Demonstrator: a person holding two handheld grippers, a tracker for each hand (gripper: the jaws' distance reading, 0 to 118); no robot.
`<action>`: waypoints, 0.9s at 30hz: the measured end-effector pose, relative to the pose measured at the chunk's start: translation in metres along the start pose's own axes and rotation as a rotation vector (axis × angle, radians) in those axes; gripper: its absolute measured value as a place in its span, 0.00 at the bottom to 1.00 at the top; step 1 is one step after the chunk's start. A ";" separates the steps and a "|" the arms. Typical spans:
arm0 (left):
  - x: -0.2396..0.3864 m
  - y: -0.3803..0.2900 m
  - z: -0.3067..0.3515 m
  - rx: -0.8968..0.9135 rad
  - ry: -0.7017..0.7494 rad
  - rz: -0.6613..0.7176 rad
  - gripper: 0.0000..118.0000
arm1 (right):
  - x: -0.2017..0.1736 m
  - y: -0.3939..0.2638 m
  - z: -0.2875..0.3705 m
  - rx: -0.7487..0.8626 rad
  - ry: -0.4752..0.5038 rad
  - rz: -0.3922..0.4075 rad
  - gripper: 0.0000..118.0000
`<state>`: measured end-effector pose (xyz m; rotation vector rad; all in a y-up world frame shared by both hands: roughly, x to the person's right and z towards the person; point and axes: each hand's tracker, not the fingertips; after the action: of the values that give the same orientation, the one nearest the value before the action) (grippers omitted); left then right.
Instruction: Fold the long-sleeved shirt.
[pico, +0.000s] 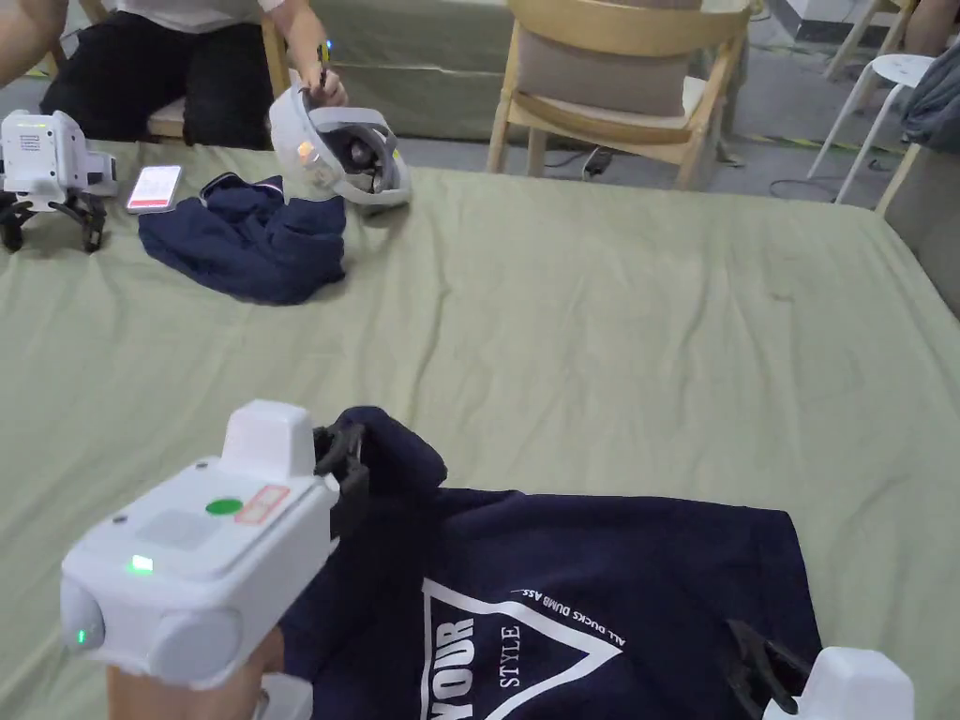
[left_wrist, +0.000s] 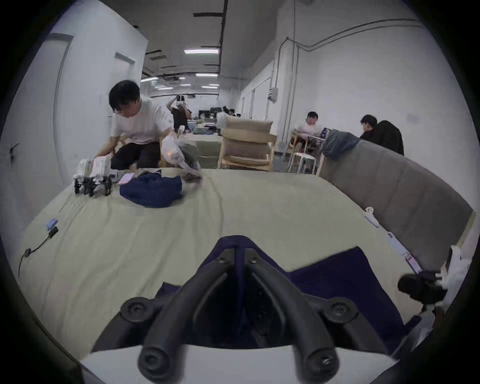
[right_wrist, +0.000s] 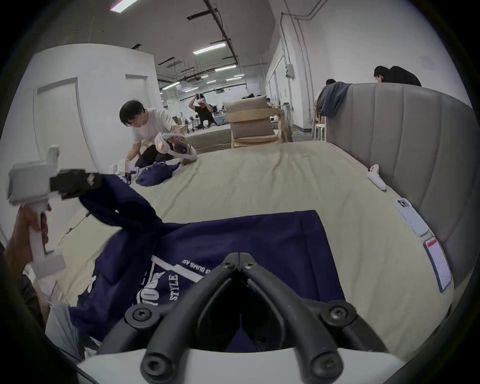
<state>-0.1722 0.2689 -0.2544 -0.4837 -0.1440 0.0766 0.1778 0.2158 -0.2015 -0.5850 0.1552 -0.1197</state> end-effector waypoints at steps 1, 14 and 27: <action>0.005 -0.013 0.013 0.019 0.072 0.029 0.09 | -0.001 -0.003 0.004 0.000 -0.001 0.003 0.00; -0.001 -0.138 0.005 -0.441 0.157 0.265 0.93 | -0.012 -0.031 0.010 -0.074 0.073 0.033 0.00; 0.016 -0.051 0.030 -0.123 0.159 0.040 0.04 | 0.019 -0.005 0.010 0.000 -0.006 0.039 0.00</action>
<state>-0.1591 0.2398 -0.2022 -0.6129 0.0169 0.0681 0.1974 0.2145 -0.1925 -0.5818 0.1606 -0.0801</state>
